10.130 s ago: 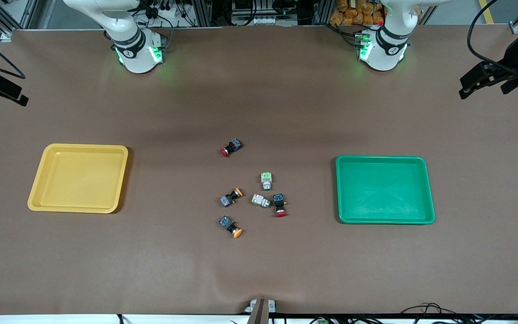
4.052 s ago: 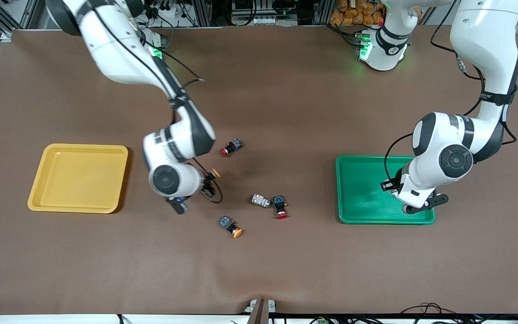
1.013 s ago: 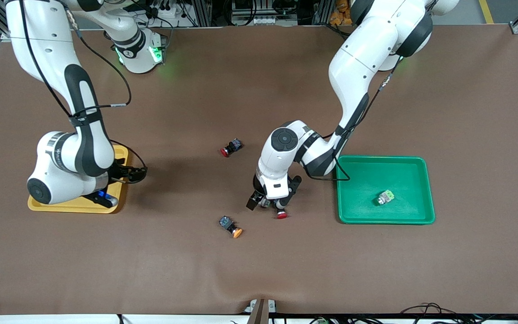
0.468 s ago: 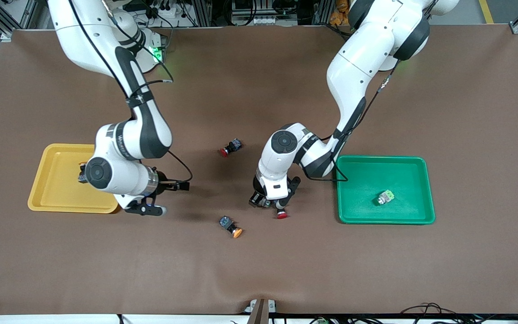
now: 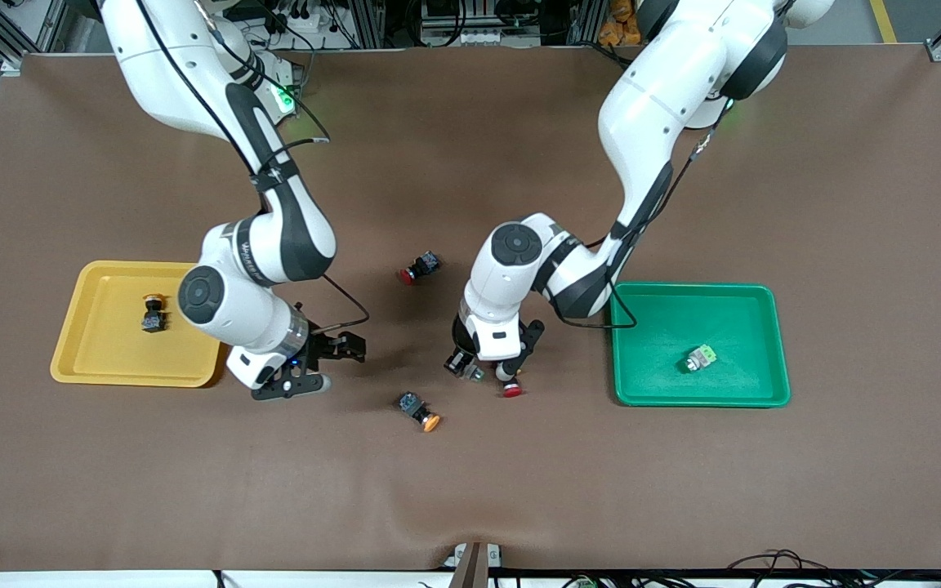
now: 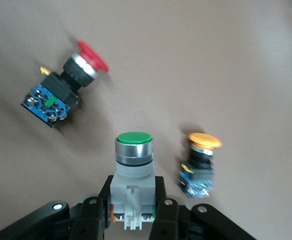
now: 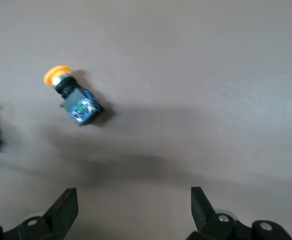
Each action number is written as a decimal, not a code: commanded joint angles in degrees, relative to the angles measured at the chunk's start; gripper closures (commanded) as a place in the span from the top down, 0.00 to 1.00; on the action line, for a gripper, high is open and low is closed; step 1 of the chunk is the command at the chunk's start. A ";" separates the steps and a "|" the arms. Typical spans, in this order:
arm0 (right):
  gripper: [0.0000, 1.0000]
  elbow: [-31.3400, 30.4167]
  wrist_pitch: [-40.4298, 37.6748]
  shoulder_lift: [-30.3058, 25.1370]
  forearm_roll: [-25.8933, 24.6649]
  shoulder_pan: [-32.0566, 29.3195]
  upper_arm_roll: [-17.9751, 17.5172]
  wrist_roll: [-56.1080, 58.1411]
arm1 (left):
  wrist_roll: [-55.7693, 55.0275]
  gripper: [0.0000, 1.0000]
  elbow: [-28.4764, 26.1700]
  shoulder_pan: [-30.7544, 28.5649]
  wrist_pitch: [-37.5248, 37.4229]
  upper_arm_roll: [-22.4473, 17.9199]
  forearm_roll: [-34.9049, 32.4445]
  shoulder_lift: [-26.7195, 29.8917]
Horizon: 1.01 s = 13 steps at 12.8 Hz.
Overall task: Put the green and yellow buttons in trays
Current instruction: 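Grasp the green button with the left gripper while the right gripper grasps orange, then release the green button in the green tray while the right gripper releases orange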
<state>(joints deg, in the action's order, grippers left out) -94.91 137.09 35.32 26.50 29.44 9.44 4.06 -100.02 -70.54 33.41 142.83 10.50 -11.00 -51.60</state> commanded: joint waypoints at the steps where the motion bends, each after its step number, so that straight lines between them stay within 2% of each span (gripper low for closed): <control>1: 1.00 1.48 8.16 3.25 2.42 -1.31 -3.99 2.18 | 6.21 0.00 -1.97 -2.29 -10.25 1.10 -0.52 8.16; 3: 1.00 4.01 13.96 6.85 2.42 -0.70 -5.22 4.36 | 13.49 0.00 -2.84 -3.18 -17.20 1.02 -0.43 11.25; 5: 0.99 6.04 19.77 10.19 2.16 -1.22 -8.29 4.99 | 19.56 0.00 -3.98 -5.18 -24.75 0.84 -0.69 13.89; 6: 0.96 7.79 20.84 11.86 2.07 -0.96 -8.48 4.99 | 22.99 0.00 -5.55 -6.42 -27.93 0.93 -0.69 15.73; 9: 0.94 12.19 26.01 17.66 1.89 0.00 -8.65 5.61 | 29.07 0.00 -15.11 -10.90 -29.98 0.93 -1.04 22.57; 10: 0.89 13.07 27.16 19.16 1.81 0.27 -8.65 5.78 | 32.40 0.00 -18.46 -12.83 -29.89 0.93 -1.04 24.78; 11: 0.76 13.69 27.35 19.96 1.81 0.36 -8.65 6.13 | 36.17 0.00 -21.01 -14.93 -29.89 1.01 -1.04 26.45; 12: 0.54 13.78 27.35 20.14 1.81 0.70 -8.57 6.92 | 39.86 0.00 -23.48 -16.96 -29.89 1.01 -1.04 27.60; 13: 0.22 13.78 27.35 20.14 1.98 0.62 -8.65 8.41 | 42.95 0.00 -25.33 -18.46 -29.46 0.93 -1.04 28.13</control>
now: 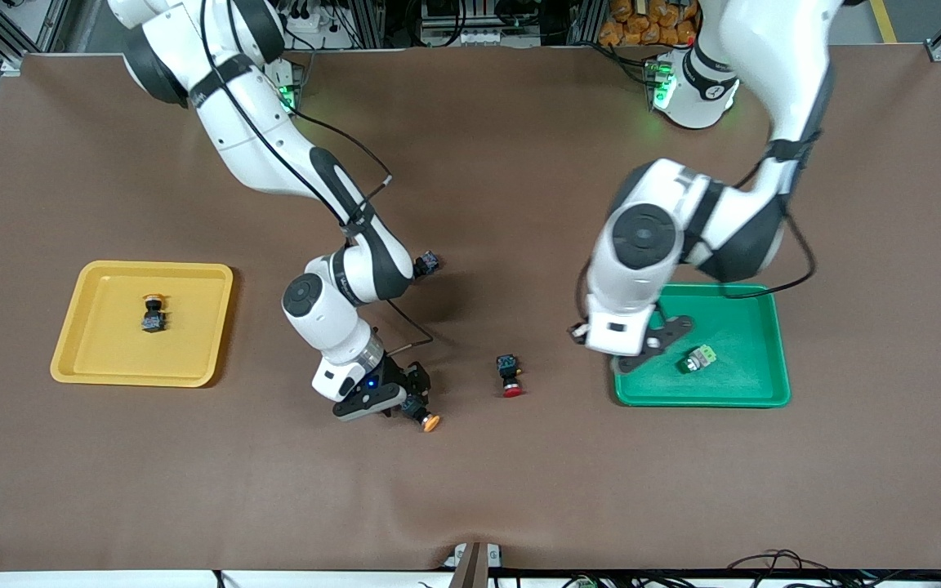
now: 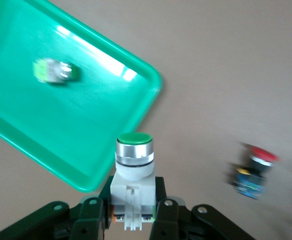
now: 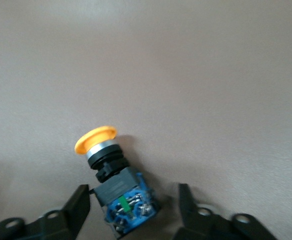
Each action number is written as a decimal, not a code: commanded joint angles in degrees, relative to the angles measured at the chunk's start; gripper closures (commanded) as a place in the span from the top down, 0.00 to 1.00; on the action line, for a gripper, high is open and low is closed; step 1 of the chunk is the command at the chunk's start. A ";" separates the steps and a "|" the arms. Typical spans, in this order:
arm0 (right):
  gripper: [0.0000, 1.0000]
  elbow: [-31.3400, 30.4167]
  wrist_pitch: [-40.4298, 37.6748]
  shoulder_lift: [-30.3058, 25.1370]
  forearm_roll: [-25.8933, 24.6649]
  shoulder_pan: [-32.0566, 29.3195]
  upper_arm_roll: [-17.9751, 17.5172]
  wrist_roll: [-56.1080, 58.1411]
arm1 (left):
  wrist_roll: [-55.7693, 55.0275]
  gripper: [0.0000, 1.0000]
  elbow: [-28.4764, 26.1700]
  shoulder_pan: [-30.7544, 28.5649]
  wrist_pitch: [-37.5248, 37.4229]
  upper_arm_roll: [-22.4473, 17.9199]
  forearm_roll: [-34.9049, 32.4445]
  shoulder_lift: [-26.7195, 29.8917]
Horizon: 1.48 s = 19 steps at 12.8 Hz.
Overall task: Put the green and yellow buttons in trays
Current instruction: 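Release the green button in the green tray while the right gripper releases orange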
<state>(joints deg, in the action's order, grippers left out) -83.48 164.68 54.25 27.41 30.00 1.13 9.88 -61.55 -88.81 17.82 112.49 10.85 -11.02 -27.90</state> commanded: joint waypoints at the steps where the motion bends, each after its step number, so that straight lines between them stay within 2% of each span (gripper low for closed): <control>1: 0.00 2.35 -0.33 1.21 1.33 -0.29 -0.33 3.74 | 6.16 0.00 -8.30 -5.06 1.41 0.57 -1.28 4.34; 4: 0.00 1.66 -1.46 0.16 1.42 -0.99 -0.60 3.92 | 13.28 0.00 -13.48 -11.04 10.79 0.57 -1.29 2.51; 6: 0.00 -0.71 -10.46 -3.51 1.34 -2.92 -0.51 4.01 | 13.38 0.00 -16.21 -11.85 18.78 0.57 -1.29 -0.03; 8: 0.00 -3.96 -22.85 -9.22 1.33 -6.07 -0.34 5.23 | 13.91 0.00 -15.87 -12.81 19.70 0.57 -1.37 -2.24; 9: 0.00 -5.71 -28.66 -11.95 1.33 -8.01 -0.33 7.59 | 14.60 0.08 -15.87 -12.81 19.79 0.57 -1.37 -2.60; 10: 0.00 -7.91 -32.02 -14.33 1.25 -9.59 -0.16 9.09 | 15.13 0.31 -15.87 -12.64 19.70 0.66 -1.37 -2.60; 12: 0.00 -14.40 -33.72 -19.34 0.90 -12.49 0.10 13.04 | 15.76 1.00 -15.70 -11.41 19.70 0.75 -1.29 -2.34; 14: 0.00 -18.55 -41.06 -24.08 0.37 -15.31 1.15 13.85 | 16.02 1.00 -15.52 -10.88 19.35 0.75 -1.29 -1.11; 16: 0.00 -22.06 -48.11 -27.43 -1.99 -14.88 6.93 14.12 | 15.84 1.00 -13.86 -10.97 19.26 0.75 -1.29 1.34; 17: 0.00 -23.30 -50.14 -28.84 -4.27 -14.97 8.27 14.12 | 16.10 1.00 -13.68 -10.97 19.18 0.75 -1.29 3.01; 19: 0.00 -23.84 -56.63 -29.55 -6.48 -15.41 13.43 15.16 | 16.46 1.00 -13.50 -11.23 17.00 0.75 -1.29 6.61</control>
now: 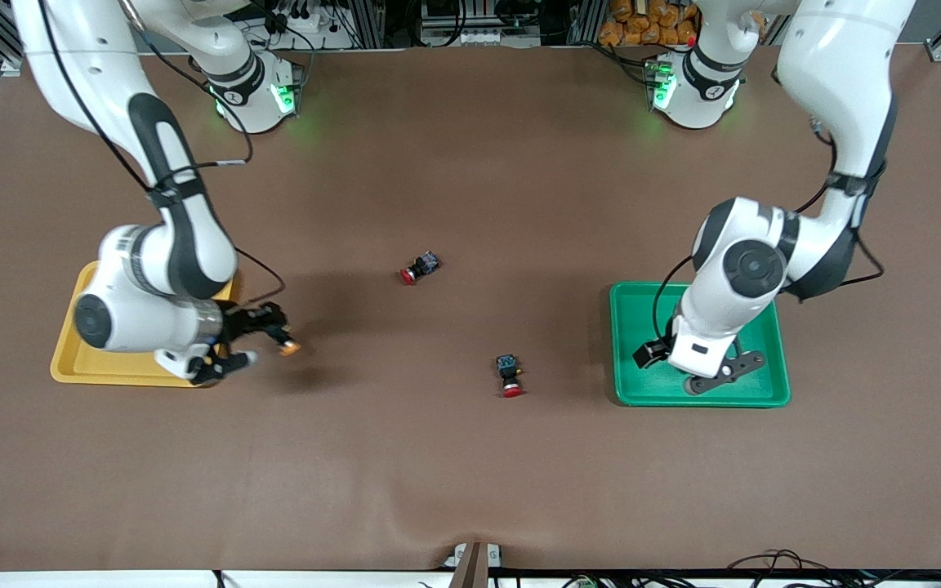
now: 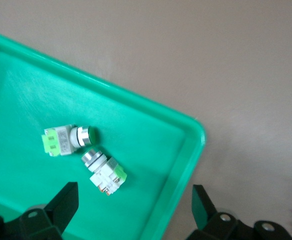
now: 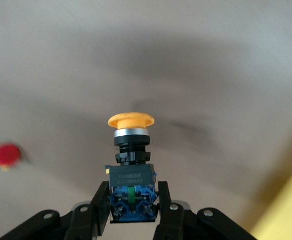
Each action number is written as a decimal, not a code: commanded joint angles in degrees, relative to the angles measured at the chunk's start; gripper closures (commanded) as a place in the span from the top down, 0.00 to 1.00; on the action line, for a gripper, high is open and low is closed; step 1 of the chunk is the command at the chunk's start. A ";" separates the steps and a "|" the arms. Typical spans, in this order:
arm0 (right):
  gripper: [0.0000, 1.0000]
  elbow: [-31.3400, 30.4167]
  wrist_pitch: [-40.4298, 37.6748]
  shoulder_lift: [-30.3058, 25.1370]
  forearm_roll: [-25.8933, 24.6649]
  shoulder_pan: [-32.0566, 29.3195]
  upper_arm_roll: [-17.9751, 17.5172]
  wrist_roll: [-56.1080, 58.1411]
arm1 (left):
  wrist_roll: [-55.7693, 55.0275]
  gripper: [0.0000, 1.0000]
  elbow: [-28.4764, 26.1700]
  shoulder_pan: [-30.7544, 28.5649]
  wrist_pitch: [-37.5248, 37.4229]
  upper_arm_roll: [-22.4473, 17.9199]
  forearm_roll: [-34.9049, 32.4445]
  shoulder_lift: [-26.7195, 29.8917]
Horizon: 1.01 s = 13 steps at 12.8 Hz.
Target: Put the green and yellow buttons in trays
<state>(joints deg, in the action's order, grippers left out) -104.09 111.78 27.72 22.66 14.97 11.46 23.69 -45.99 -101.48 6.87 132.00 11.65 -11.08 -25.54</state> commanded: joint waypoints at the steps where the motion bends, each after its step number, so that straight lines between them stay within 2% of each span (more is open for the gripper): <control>1: 0.00 -3.14 -7.50 -3.28 -1.83 -0.38 6.44 4.66 | 0.99 1.00 1.00 -0.62 -5.84 -0.05 -1.23 5.93; 3: 0.00 -2.70 -10.09 -3.29 -2.18 -0.21 13.20 14.14 | 1.33 1.00 9.24 -0.71 -16.71 -0.48 -1.23 7.34; 4: 0.00 -2.18 -9.40 -2.76 -2.36 -0.47 15.32 17.93 | 4.03 1.00 13.63 -0.89 -22.43 -0.66 -1.23 7.44; 5: 0.00 -0.69 -9.21 -1.54 -2.36 -1.08 15.96 19.88 | 9.63 1.00 16.81 -0.98 -27.10 -0.83 -0.97 7.70; 6: 0.07 0.02 -9.13 -0.48 -2.36 -1.78 15.96 20.08 | 16.82 1.00 17.89 -2.89 -30.19 -0.58 -0.18 9.88; 8: 0.42 0.03 -9.21 -0.30 -1.75 -1.88 15.96 19.55 | 27.66 1.00 17.72 -7.99 -32.06 -0.13 5.85 14.62; 9: 0.82 0.03 -9.30 -0.30 -1.66 -1.88 15.87 19.29 | 30.58 1.00 17.81 -10.10 -33.89 -0.13 8.67 16.38; 10: 1.00 0.03 -9.56 -0.38 -1.66 -1.79 15.96 19.55 | 31.56 1.00 17.81 -10.73 -35.48 -0.22 9.22 18.32; 13: 1.00 0.03 -10.61 -0.73 -1.74 -1.79 16.05 19.81 | 36.55 1.00 18.07 -11.43 -38.13 -0.57 9.75 22.10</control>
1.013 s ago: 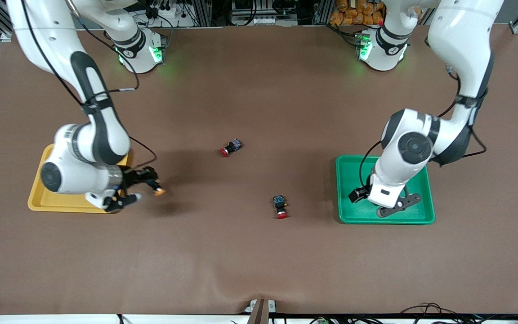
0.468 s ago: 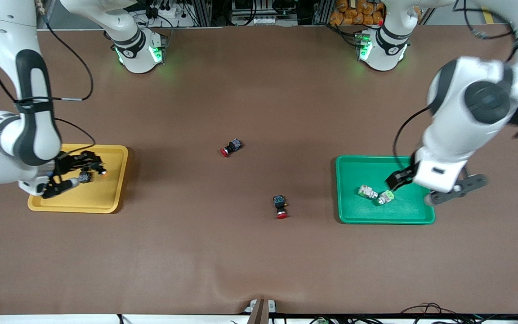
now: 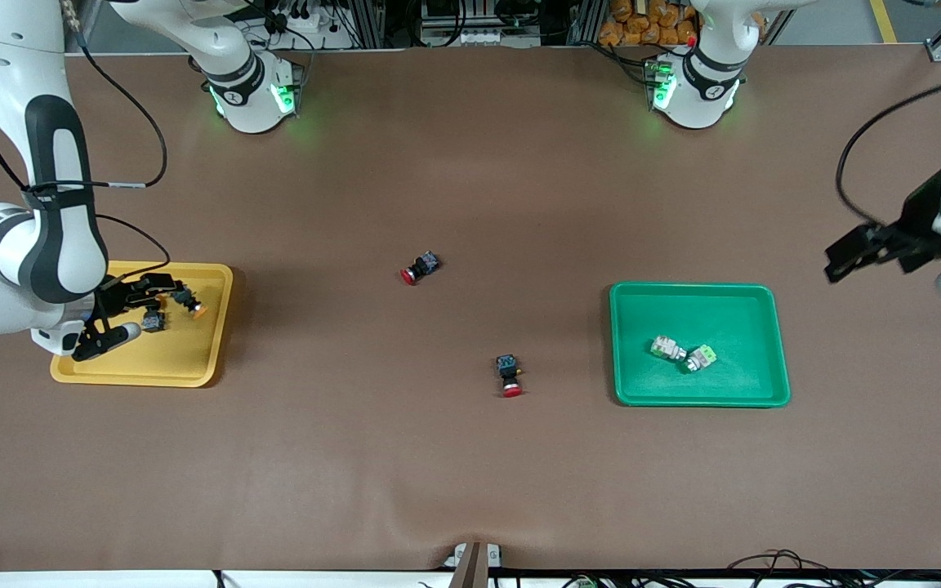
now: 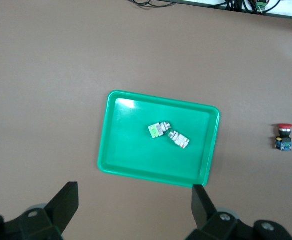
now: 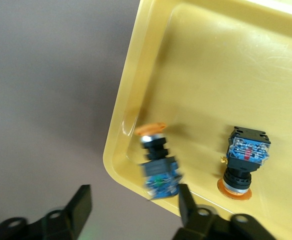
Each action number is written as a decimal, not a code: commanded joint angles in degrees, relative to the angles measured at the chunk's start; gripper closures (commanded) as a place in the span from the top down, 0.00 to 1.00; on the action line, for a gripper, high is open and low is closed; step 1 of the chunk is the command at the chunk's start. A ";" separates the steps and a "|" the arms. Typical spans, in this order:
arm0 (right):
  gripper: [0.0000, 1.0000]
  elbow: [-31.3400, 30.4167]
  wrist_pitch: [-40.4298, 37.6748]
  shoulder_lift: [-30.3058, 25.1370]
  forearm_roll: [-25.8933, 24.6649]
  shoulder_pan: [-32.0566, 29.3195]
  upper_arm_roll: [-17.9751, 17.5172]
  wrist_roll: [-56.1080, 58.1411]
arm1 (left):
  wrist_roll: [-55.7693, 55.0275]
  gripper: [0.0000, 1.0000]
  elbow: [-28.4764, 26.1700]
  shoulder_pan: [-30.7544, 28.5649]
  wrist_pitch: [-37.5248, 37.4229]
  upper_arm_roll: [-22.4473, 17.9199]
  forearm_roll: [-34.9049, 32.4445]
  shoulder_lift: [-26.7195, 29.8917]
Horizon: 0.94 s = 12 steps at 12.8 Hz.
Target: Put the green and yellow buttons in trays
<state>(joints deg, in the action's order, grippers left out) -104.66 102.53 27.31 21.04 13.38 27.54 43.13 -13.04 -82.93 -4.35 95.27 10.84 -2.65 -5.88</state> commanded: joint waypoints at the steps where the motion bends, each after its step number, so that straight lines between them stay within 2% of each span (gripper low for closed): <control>1: 1.00 0.69 -2.41 -0.59 -0.47 -0.11 -0.03 0.47 | 4.16 1.00 -0.48 -0.13 -1.49 0.23 1.33 2.88; 4: 1.00 1.56 -5.40 -2.08 -1.00 0.33 0.41 0.38 | 4.60 1.00 -2.49 1.17 -5.34 -1.43 1.51 6.58; 7: 1.00 1.66 -5.41 -5.32 -2.32 -0.19 0.24 0.47 | 4.69 1.00 -7.50 10.82 -6.67 -11.77 1.42 10.96; 8: 1.00 1.39 -5.84 -7.33 -2.59 -0.11 0.15 0.47 | 4.52 1.00 -7.86 12.42 -7.72 -13.46 1.42 11.32; 12: 1.00 1.74 -15.06 -10.77 -2.68 -0.19 -0.99 -2.16 | 4.52 1.00 -7.33 12.52 -8.52 -13.39 1.33 10.89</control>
<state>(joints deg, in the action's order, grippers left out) -101.85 89.75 19.58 19.35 13.38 27.60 42.94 -9.71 -89.24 7.55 87.20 -1.82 -2.31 4.08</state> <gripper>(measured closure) 0.000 0.000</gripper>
